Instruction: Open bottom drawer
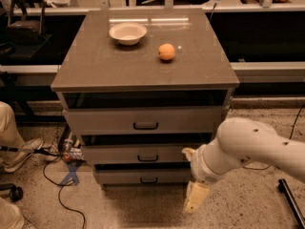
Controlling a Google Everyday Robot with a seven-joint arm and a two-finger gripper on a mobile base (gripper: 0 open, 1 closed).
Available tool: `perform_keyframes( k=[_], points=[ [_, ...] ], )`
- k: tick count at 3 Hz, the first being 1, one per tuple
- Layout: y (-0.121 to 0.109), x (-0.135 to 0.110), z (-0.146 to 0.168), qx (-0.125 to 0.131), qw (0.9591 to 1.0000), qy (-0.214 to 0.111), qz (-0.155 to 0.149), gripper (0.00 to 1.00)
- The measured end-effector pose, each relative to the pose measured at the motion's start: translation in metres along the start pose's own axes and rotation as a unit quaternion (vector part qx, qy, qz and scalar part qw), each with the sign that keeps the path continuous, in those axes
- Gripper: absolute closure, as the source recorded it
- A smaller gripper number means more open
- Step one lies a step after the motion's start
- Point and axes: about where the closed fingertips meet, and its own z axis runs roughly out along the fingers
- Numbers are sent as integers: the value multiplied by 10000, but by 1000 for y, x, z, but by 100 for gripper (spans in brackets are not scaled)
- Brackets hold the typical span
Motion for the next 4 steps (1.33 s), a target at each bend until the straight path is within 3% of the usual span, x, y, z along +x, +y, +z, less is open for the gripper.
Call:
perform_keyframes(
  k=[1,2,4],
  points=[
    [6,13,95,-211,9993,-4,-311,0],
    [7,26,172,-335,9987,-181,-329,0],
    [-3,39,187,-252,9993,-105,-258,0]
  ],
)
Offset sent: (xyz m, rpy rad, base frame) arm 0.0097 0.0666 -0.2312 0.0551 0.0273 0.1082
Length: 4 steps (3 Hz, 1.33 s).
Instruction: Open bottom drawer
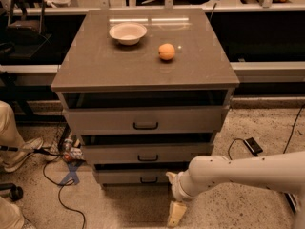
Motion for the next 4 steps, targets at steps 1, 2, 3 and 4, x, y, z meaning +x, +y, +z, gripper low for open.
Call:
perform_keyframes(
  k=[1,2,3,4],
  points=[
    [-39,42,40,293,9987,320,263,0],
    [-72,90,73,427,9958,469,659,0],
    [-118,136,108,474,9909,504,1153,0],
    [-118,136,108,474,9909,504,1151,0]
  ],
)
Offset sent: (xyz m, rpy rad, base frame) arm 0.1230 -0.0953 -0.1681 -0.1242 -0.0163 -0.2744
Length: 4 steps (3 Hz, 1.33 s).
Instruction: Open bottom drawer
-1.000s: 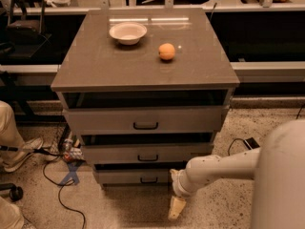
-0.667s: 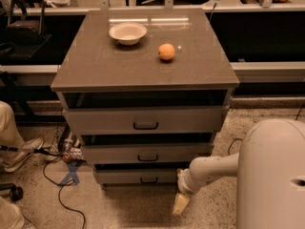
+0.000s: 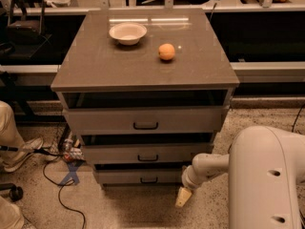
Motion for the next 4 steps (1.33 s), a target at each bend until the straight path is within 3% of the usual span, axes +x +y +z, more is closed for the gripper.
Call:
perform_keyframes(
  k=[2,4],
  points=[
    [-3,-2,29,100,9984,12,-558,0],
    [-12,-14,55,172,9913,-317,-1269,0]
  ],
)
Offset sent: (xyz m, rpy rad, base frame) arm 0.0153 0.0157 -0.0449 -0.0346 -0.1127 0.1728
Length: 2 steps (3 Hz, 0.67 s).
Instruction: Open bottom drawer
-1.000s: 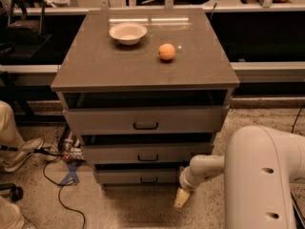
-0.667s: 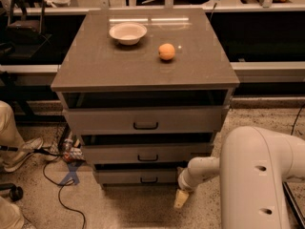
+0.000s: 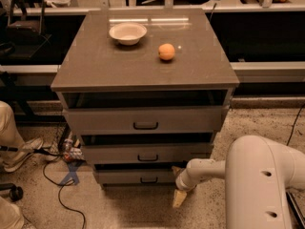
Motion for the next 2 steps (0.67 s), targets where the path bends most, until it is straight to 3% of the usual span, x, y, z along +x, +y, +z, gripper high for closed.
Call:
perform_keyframes(
  k=[2],
  points=[
    [-12,-15,30,-93,9993,-121,-339,0]
  ],
)
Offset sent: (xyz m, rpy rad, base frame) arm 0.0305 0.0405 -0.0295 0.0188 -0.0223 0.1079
